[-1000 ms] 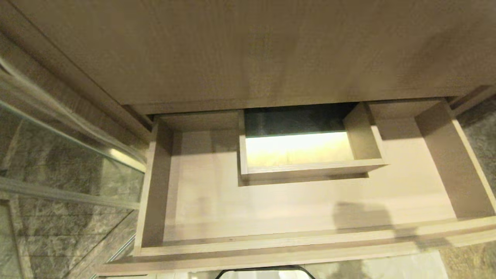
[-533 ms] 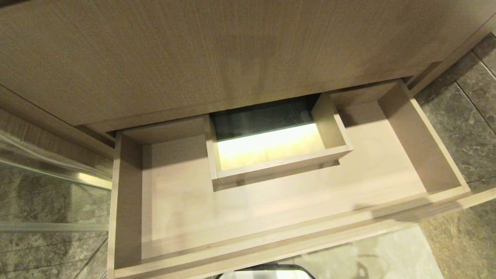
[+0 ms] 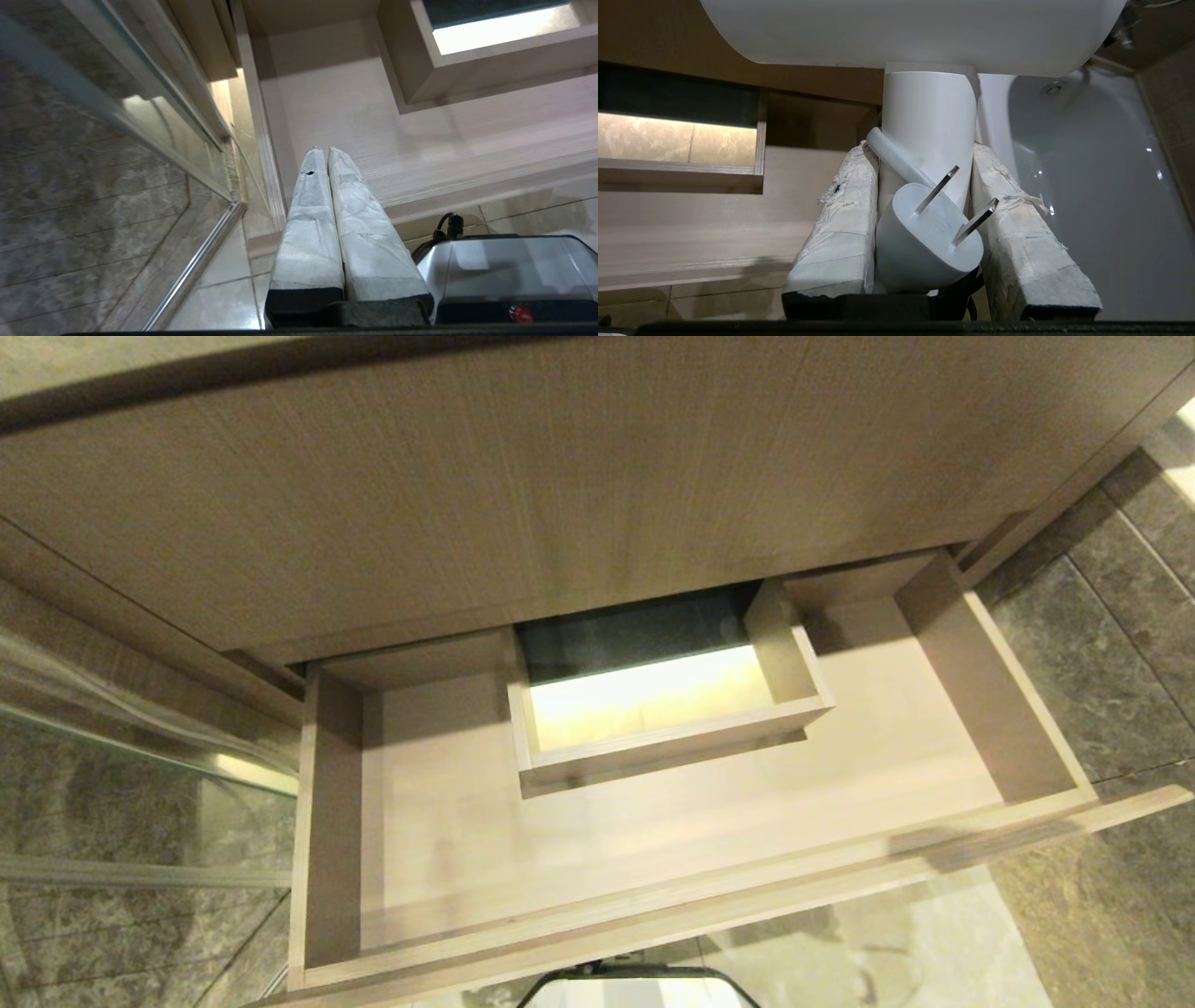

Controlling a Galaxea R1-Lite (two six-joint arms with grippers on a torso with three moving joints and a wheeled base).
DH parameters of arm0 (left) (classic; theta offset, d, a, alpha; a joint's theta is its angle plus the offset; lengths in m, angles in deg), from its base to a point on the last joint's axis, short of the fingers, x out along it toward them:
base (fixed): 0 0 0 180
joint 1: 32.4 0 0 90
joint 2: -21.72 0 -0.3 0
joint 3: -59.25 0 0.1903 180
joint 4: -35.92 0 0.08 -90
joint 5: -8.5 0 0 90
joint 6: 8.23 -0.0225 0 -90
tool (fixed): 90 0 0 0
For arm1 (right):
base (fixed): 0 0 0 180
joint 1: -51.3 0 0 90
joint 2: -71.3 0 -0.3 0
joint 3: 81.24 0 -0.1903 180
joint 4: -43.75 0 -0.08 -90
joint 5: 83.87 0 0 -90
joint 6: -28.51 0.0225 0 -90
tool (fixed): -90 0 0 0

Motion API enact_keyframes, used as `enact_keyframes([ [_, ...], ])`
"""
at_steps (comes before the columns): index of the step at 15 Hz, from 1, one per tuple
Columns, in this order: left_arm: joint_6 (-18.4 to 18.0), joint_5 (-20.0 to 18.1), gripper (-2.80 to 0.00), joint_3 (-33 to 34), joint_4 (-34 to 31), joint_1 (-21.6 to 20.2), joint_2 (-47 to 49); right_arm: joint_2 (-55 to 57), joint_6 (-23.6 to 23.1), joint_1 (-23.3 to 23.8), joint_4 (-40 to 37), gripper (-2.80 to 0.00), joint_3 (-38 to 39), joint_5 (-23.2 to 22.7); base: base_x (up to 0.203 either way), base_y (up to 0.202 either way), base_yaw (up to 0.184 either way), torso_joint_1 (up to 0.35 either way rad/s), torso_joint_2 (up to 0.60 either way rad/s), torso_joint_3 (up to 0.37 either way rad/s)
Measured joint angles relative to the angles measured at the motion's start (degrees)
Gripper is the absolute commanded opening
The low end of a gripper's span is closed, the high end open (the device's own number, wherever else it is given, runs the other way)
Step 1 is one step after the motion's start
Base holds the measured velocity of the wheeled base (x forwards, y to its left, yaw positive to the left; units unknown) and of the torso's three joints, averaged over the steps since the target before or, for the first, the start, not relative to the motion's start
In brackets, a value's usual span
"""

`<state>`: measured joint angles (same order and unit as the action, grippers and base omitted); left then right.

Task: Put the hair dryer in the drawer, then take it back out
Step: Place it on the countertop

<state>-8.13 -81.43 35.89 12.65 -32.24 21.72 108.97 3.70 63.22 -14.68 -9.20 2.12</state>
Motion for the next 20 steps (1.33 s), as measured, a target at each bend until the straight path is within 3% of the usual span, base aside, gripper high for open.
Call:
enact_keyframes([
  [6,0.0,0.0,-2.80,0.0,0.0,0.0,0.0,1.2,0.2,0.0,0.3,-2.80,-1.5,0.0,0.000,0.000,0.000,0.333,-0.49,-0.237],
  [13,0.0,0.0,-2.80,0.0,0.0,0.0,0.0,9.3,0.3,0.0,2.7,-2.80,-9.3,0.3,0.000,0.000,0.000,0.286,-0.54,-0.256],
  [20,0.0,0.0,-2.80,0.0,-0.1,0.0,0.0,17.0,0.0,0.0,2.6,-2.80,-14.9,4.6,0.000,0.000,0.000,0.206,-0.38,-0.174],
])
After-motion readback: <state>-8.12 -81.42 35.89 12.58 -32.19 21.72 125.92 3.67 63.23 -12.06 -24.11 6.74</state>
